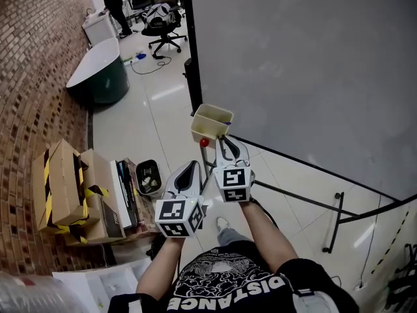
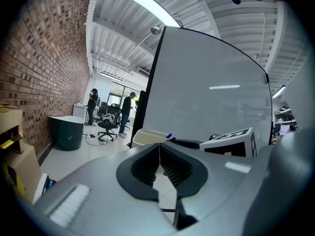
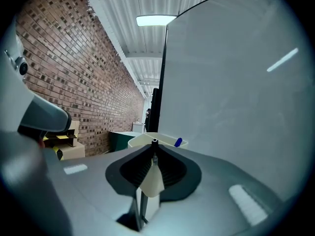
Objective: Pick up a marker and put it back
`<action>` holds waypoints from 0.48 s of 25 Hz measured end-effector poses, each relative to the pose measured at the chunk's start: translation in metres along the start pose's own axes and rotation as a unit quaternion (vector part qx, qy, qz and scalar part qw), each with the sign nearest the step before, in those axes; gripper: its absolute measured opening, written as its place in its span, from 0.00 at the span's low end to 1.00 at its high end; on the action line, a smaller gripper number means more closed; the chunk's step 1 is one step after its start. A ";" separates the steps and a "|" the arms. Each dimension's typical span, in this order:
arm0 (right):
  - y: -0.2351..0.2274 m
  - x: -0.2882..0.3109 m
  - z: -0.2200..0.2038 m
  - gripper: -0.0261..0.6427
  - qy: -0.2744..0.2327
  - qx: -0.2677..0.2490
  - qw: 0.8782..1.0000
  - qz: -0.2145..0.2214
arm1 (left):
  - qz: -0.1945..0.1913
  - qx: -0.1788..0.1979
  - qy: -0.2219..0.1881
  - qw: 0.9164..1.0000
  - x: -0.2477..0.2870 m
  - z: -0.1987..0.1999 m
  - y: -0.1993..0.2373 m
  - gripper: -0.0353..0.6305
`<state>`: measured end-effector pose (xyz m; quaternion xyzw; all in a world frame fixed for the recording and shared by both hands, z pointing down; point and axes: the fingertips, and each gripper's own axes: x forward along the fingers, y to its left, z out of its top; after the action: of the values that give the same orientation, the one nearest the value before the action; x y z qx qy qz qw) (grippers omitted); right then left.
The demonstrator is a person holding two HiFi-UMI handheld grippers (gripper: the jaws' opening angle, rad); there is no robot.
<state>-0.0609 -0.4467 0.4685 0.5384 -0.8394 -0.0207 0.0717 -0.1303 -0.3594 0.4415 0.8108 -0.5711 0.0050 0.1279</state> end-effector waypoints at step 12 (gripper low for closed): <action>-0.001 -0.014 0.016 0.09 -0.018 -0.004 1.000 0.000 | 0.002 0.001 -0.003 1.000 -0.006 0.000 -0.004 0.06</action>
<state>-0.0566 -0.4356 0.4514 0.5379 -0.8403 -0.0333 0.0587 -0.1287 -0.3522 0.4397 0.8096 -0.5734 0.0032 0.1258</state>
